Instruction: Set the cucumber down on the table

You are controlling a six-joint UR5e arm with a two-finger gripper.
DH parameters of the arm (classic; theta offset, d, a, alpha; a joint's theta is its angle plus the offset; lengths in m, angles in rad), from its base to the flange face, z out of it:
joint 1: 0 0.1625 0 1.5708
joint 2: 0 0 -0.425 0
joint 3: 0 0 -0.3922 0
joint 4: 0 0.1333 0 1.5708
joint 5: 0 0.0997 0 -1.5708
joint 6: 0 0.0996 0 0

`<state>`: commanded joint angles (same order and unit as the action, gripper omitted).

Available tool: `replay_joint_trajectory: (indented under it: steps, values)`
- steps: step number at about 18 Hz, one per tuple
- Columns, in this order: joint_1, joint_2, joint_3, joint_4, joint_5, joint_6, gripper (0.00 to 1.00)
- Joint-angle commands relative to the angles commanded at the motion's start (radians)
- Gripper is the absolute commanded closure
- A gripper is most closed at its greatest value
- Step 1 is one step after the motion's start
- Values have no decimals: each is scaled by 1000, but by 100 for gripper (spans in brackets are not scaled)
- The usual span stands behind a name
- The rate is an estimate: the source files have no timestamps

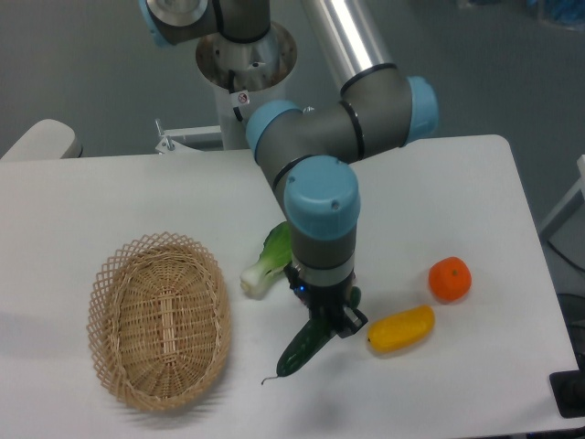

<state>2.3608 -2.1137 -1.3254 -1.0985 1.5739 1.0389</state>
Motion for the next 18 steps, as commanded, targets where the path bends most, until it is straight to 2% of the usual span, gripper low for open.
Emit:
replay_joint_trajectory:
  steps: [7,10,13,18]
  values:
    - [0,-138,23,133,-5,-131,66]
    - [0,-150,3,140,-20,-167,66]
    - [0,-160,-44,141,-34,-172,66]
    - [-3,-163,-64,141,-46,-172,66]
